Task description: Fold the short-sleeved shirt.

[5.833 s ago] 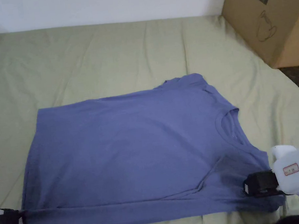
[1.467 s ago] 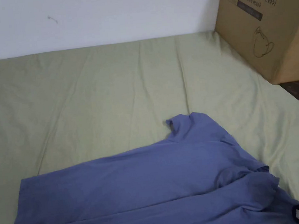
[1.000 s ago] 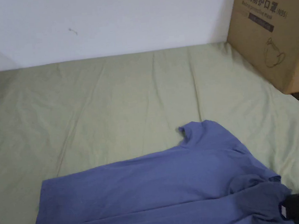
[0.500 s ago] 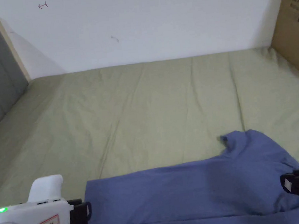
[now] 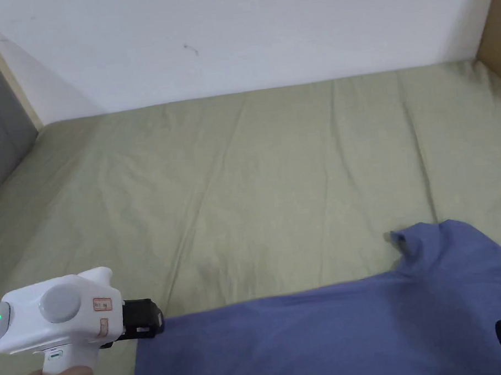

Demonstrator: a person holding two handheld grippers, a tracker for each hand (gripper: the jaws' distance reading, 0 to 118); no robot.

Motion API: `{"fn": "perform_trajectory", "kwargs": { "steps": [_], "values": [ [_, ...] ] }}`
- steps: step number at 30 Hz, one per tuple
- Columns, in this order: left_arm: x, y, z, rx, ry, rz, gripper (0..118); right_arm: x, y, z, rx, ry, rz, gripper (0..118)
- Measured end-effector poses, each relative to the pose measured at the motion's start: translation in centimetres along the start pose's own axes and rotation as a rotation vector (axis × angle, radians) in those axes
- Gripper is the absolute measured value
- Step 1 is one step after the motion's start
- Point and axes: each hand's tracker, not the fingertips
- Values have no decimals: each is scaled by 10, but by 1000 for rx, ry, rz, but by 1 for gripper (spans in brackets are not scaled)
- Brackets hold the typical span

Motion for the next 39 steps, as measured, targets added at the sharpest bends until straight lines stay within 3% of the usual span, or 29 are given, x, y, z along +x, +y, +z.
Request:
{"fn": "perform_trajectory", "kwargs": {
  "steps": [6,7,8,9,10,12,18,19,21,22,27,30,32,36,39],
  "values": [
    [8,0,-28,-37,20,-102,84,30,1,-12,-35,86,-164,3],
    [14,-4,-21,-13,49,-159,74,32,3,-13,-32,79,-150,3],
    [19,-6,-16,-2,35,-190,58,34,5,-15,-32,80,-146,3],
    [22,-9,-11,4,-5,-206,34,36,7,-15,-25,85,-137,3],
    [26,-13,-2,-3,-39,-210,1,39,11,-15,2,111,-138,3],
    [34,-18,9,15,-19,-210,1,41,24,-14,70,146,-154,3],
    [34,-17,41,60,-91,-148,1,47,98,-37,62,-111,-50,3],
    [32,-17,46,73,-91,-133,1,53,112,-45,41,-123,-49,28],
    [30,-15,53,82,-95,-113,1,66,134,-67,-35,-142,-93,103],
    [27,-14,55,83,-99,-103,1,71,140,-79,-60,-167,-116,118],
    [25,-16,55,73,-90,-99,1,97,159,-127,-147,-283,-78,118],
    [26,-18,53,63,-89,-97,1,107,157,-150,-192,-300,-86,113],
    [26,-19,50,56,-88,-93,1,111,150,-158,-212,-296,-85,91],
    [24,-19,42,44,-84,-81,1,112,139,-154,-155,-296,-51,89],
    [23,-20,39,39,-84,-72,1,107,134,-137,-135,-280,-14,54]
  ]
}}
